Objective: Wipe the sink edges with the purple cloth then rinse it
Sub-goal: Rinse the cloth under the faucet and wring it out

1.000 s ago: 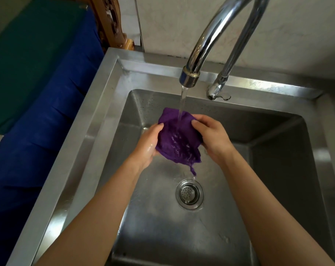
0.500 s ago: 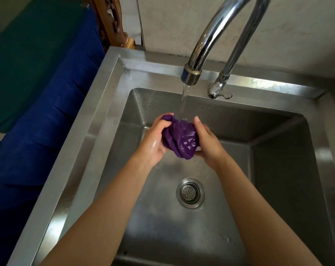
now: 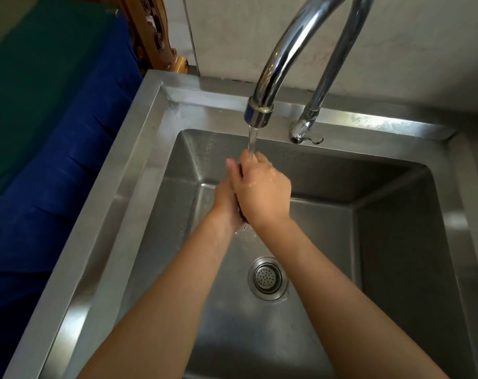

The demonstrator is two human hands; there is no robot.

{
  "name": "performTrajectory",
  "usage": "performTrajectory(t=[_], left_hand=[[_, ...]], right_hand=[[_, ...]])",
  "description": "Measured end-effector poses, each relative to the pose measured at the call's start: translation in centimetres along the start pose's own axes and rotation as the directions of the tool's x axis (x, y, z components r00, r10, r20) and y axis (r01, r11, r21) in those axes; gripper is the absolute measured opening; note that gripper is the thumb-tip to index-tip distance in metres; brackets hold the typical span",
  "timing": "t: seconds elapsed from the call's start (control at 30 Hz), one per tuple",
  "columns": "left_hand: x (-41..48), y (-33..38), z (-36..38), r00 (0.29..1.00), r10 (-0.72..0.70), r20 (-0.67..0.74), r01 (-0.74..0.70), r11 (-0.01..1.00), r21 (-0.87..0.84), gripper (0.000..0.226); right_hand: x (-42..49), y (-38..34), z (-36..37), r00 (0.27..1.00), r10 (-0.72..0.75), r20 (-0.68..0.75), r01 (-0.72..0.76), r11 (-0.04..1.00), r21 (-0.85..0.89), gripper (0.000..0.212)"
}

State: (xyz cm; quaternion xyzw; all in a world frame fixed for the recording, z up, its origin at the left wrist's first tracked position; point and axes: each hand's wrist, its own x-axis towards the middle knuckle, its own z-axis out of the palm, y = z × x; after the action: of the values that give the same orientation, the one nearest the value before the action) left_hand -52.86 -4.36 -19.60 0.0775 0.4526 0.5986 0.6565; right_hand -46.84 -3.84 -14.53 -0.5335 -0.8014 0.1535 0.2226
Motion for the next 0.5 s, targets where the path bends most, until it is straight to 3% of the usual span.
performTrajectory(t=[0.17,0.27,0.37,0.5], left_hand=[[0.1,-0.2,1.6,0.968,0.075,-0.241,-0.067,0.997,0.040,0.059],[-0.2,0.0,2.1,0.894,0.236,-0.380,-0.129,0.950,0.286,0.043],[-0.2,0.5,1.8,0.874,0.322,-0.363,-0.176,0.908,0.381,0.028],[0.2,1.7,1.6,0.926,0.205,-0.316,-0.103,0.944,0.313,0.033]], right_hand=[[2.3,1.8,0.2,0.998,0.062,0.028,-0.062,0.998,0.010,0.037],[3.0,2.9,0.1,0.976,0.209,0.059,-0.216,0.968,0.128,0.040],[2.8,4.3,-0.5,0.921,0.374,0.106,-0.387,0.905,0.175,0.047],[0.2,2.8,-1.0,0.969,0.237,0.074,-0.247,0.886,0.393,0.032]])
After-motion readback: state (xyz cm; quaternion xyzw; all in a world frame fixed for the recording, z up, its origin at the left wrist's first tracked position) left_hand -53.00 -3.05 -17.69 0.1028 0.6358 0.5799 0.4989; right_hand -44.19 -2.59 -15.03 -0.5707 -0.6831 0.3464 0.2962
